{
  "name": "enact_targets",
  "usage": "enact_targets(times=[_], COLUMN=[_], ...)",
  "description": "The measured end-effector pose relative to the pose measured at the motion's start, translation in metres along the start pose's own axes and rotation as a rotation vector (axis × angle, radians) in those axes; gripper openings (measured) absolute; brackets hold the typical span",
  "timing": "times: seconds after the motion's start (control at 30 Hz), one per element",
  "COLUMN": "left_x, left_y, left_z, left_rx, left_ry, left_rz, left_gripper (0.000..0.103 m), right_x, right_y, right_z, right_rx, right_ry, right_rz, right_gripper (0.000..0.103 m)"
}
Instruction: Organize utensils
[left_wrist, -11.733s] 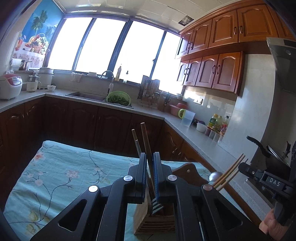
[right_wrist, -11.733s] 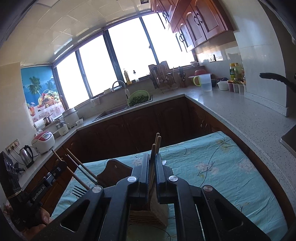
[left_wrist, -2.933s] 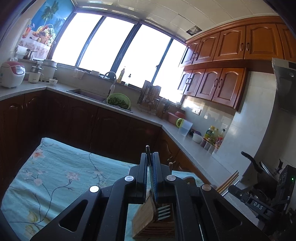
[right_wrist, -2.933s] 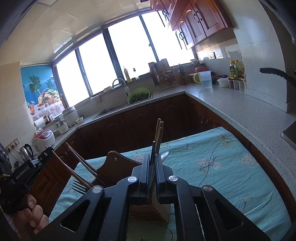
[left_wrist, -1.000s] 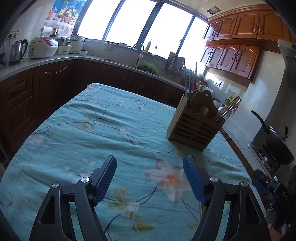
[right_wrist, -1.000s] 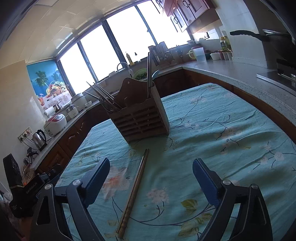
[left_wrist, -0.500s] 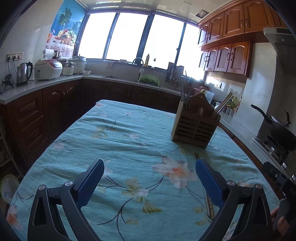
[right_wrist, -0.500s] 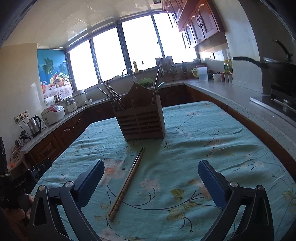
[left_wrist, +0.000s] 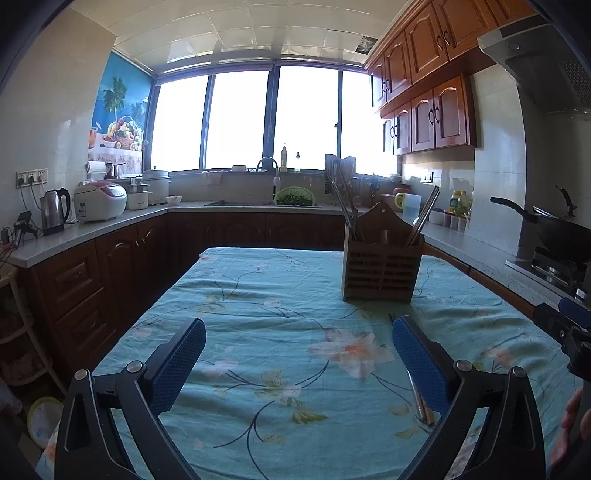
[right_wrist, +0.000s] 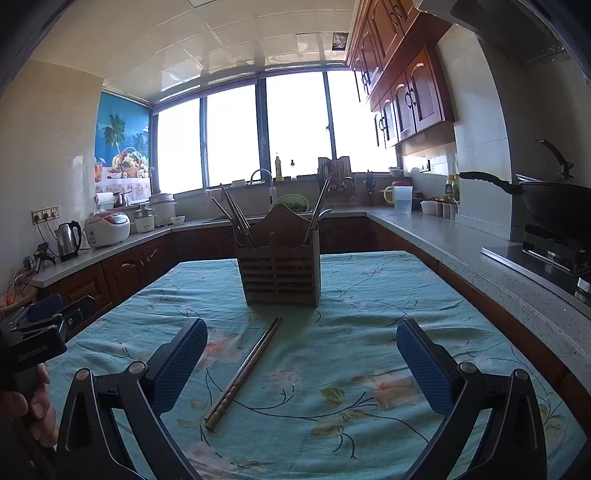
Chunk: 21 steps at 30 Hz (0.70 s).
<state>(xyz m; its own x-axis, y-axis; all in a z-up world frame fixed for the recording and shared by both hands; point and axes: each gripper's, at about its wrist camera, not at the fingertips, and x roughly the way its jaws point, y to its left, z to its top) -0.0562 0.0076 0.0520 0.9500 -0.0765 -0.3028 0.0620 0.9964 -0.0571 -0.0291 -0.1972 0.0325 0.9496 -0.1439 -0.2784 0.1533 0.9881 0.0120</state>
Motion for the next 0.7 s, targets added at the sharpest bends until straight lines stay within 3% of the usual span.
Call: enact_targets(times=[0.7], left_x=[0.006], left_y=[0.003], left_z=[-0.006], left_rx=[0.024], left_ry=[0.027], left_rz=[0.038], left_gripper=[0.102], right_x=[-0.009], right_y=[-0.021], right_z=[-0.020], right_rx=[0.051], right_ry=[0.028], right_rz=[-0.042], right_gripper=[0.103])
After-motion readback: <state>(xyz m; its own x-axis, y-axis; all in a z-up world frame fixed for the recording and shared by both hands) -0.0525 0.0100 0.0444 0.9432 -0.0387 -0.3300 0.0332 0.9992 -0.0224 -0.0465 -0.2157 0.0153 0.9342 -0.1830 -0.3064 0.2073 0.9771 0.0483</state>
